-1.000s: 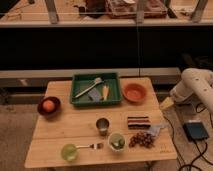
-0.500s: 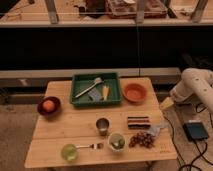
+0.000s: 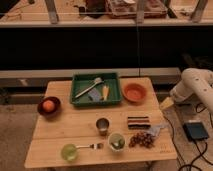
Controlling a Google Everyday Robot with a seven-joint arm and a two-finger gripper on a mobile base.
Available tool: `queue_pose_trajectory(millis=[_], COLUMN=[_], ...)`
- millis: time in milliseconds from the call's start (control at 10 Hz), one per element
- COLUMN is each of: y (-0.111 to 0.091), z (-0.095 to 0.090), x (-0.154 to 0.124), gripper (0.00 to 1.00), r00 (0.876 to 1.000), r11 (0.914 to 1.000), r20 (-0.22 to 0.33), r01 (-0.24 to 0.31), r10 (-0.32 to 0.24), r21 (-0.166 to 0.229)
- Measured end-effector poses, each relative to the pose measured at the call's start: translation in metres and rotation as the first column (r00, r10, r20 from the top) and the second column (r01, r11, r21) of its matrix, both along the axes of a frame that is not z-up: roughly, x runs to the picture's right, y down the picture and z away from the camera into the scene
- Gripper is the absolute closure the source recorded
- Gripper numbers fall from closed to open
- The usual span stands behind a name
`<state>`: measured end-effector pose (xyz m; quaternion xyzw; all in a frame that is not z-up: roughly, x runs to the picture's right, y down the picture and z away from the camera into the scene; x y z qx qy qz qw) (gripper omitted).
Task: Place eraser in metal cup
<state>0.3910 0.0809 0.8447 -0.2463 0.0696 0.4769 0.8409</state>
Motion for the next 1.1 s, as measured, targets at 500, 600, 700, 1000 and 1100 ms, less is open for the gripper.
queue_pose_trajectory(millis=[500,600,700,1000,1100], y=[0.032,0.045,0.056,0.07,0.07], z=[-0.038,-0.053,-0.064,-0.078,-0.078], x=[-0.047,-0.06,-0.079,-0.102,-0.101], gripper=[0.2,0.2,0.2,0.2,0.2], r00=[0.954,0.925,0.886,0.809,0.808], r11=[0.9567,0.9303,0.899,0.8298,0.8281], r20=[0.133,0.162,0.195,0.212,0.21], r01=[0.246,0.313,0.377,0.493,0.496], r10=[-0.267,-0.344,-0.42,-0.548,-0.55], r21=[0.155,0.192,0.222,0.261,0.262])
